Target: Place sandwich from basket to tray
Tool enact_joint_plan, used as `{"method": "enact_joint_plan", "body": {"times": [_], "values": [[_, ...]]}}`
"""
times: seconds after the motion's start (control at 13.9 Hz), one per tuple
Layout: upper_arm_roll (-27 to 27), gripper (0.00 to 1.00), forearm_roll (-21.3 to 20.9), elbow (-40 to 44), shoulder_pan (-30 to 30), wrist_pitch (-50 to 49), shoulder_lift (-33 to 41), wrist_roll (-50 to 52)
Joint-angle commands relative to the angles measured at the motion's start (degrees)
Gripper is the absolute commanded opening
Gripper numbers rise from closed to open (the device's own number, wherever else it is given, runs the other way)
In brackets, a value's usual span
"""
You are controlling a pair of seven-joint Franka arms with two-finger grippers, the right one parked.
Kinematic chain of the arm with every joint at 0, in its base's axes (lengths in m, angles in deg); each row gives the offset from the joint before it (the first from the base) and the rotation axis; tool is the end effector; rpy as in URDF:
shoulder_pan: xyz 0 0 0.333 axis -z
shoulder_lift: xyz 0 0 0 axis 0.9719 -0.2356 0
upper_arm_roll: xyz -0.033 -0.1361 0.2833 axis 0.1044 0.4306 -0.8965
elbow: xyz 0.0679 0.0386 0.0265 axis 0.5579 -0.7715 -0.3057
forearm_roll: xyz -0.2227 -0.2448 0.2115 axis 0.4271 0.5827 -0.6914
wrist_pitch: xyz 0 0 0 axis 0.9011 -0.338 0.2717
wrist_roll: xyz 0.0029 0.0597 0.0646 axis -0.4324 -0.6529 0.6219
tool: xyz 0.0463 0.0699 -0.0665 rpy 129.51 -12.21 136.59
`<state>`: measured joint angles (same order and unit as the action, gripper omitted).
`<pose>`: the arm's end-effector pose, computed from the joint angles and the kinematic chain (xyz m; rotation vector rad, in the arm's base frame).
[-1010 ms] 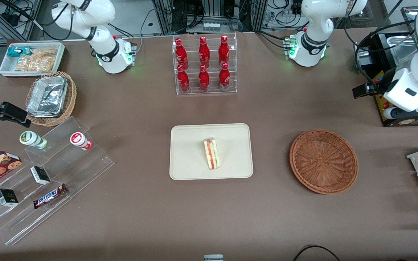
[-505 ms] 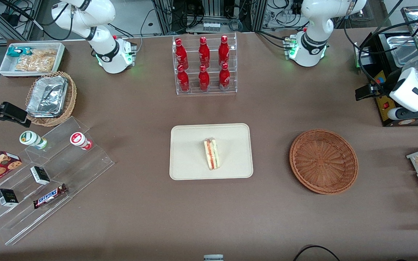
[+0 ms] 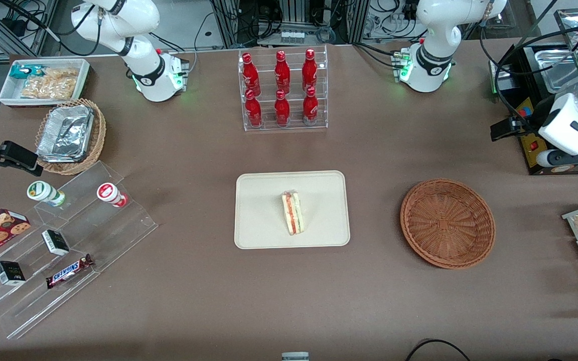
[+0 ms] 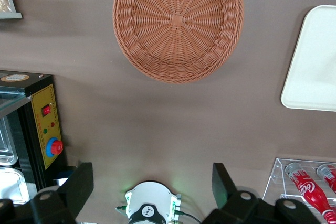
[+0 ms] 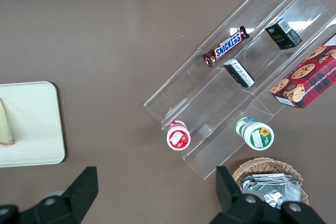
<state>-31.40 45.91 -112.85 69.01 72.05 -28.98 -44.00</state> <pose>0.5411 -0.0406 0.5907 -3.0732 -0.1406 0.3723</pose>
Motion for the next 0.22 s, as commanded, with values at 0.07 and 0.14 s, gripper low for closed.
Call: {"method": "enact_joint_plan", "body": {"times": [0.07,0.14], "values": [[0.88,1.00,0.51,2.18,-0.10,-0.55,-0.57,2.11],[0.88,1.00,0.42,2.18,-0.10,-0.64,-0.48,2.02]]}}
